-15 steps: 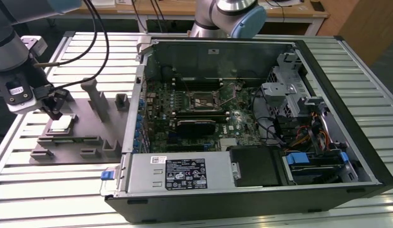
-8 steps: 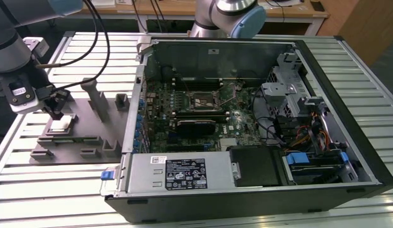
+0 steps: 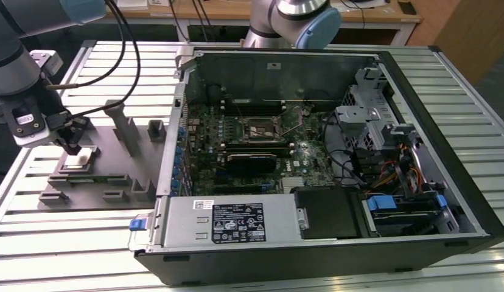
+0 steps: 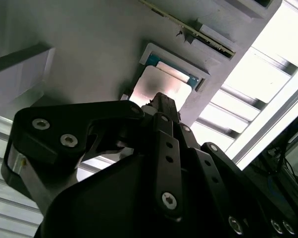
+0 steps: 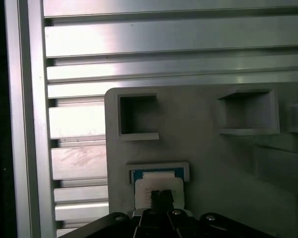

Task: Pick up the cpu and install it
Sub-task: 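Pick up the cpu and move it towards the insertion slot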

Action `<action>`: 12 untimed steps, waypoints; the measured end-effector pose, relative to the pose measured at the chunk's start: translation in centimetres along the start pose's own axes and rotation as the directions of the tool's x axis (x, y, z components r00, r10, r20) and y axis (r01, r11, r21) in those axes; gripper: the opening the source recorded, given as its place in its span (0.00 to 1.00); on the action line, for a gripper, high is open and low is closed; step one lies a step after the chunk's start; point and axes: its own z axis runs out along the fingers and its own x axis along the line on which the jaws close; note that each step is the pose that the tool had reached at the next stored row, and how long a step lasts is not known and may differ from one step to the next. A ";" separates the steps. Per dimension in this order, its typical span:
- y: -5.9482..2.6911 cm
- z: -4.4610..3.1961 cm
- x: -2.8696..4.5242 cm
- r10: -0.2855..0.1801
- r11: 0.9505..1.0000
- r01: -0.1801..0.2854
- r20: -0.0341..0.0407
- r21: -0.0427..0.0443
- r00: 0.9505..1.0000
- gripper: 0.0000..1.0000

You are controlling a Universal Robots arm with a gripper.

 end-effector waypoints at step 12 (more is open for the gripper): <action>-0.01 0.56 0.02 0.000 1.000 0.000 0.000 0.000 1.000 0.11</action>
